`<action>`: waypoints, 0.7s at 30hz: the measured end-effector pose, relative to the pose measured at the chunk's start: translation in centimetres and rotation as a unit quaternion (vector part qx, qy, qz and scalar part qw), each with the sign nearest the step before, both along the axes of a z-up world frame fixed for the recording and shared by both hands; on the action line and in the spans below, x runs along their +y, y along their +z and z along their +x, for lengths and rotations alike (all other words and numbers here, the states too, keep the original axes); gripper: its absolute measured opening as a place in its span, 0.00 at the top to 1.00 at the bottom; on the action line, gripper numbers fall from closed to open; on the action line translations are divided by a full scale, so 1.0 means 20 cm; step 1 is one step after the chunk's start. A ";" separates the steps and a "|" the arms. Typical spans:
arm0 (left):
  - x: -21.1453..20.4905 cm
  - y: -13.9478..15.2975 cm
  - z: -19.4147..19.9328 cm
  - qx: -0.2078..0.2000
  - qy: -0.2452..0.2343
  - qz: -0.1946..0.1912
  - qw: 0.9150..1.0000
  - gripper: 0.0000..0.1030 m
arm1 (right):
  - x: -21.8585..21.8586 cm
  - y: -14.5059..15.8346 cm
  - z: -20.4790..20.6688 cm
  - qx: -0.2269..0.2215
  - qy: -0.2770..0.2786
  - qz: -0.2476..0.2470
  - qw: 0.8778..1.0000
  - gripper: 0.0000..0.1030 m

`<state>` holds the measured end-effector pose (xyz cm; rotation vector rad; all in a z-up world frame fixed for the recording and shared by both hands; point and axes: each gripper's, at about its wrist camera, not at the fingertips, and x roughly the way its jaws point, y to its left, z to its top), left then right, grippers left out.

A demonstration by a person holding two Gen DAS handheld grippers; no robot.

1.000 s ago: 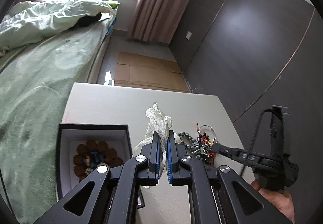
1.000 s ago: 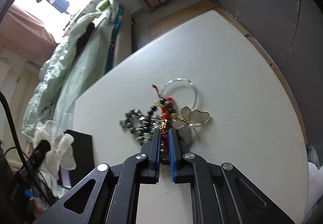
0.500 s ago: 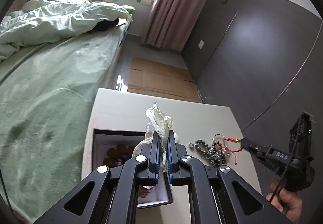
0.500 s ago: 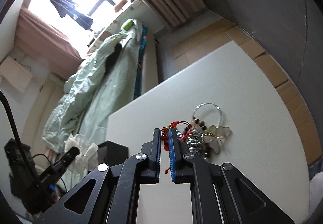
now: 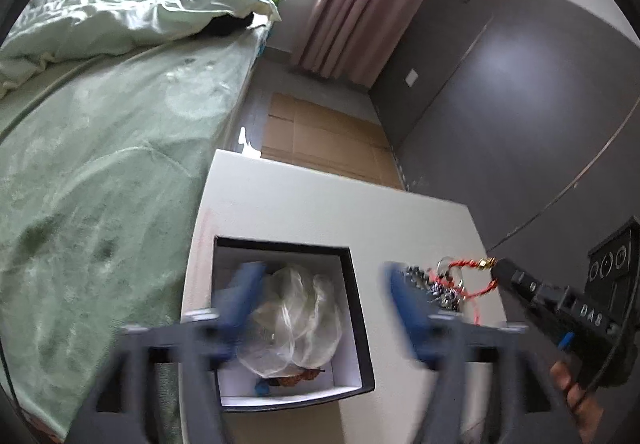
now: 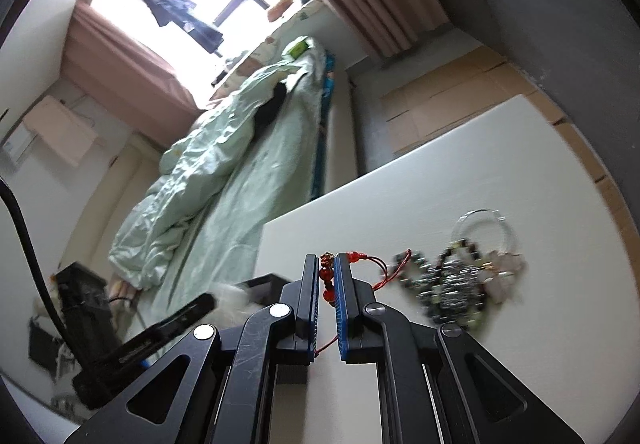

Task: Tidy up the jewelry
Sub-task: 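Release the tissue into the black box with the left tool while the right tool drops the red strand in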

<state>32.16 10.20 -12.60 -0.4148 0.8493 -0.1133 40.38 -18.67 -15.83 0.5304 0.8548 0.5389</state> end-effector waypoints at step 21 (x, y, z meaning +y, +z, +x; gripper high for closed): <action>0.29 0.05 -0.09 -0.021 0.121 -0.017 0.992 0.23 | 0.54 -0.01 -0.09 -0.003 0.129 0.066 0.989 0.91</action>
